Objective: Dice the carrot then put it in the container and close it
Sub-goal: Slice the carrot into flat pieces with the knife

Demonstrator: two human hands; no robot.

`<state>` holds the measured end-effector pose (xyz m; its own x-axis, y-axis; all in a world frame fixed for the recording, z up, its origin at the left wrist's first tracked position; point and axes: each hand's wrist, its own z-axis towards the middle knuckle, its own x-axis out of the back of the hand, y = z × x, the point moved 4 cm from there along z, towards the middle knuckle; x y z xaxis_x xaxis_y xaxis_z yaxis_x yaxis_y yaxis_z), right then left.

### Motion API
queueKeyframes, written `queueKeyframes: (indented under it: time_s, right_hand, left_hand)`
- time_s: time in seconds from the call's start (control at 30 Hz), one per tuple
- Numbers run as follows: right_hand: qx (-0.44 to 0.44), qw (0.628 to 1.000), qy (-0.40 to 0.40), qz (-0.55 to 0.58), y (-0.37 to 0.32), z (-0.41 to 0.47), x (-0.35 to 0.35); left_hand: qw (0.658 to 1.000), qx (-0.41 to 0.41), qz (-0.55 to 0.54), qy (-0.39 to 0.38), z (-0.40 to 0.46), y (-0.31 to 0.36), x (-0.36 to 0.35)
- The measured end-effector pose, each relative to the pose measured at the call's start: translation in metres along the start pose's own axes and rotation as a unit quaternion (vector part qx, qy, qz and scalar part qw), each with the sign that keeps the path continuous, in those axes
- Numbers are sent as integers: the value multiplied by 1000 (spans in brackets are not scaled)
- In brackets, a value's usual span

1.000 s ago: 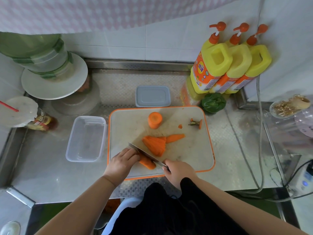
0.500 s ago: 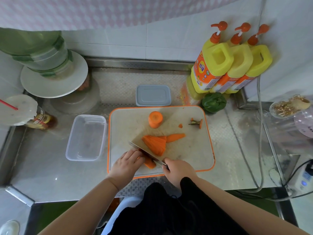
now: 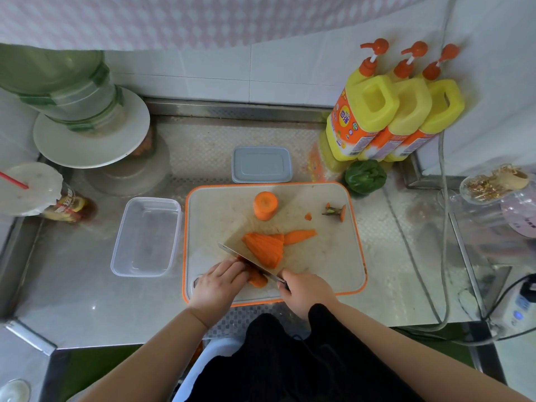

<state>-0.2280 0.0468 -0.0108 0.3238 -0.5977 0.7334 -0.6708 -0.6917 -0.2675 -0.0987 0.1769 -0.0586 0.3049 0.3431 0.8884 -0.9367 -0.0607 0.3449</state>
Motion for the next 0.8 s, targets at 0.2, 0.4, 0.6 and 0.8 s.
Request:
queueKeyframes:
  time_s: [0.2,0.4,0.6,0.8]
  right_hand:
    - [-1,1000,3,8,0,1,-1]
    - [5,1000,9,1,-3,-9,3]
    - [-20,1000,-10,-16,-8,-14,10]
    - [-44,997,-45,-47,-19,-5,12]
  left_hand:
    - [999,40,3,4,-2,3,-5]
    - [997,78,-24,-3,-8,-3,-15]
    - [997,73,-30,10,-9,-2,-13]
    - [996,72,-37,32,-9,-1,-13]
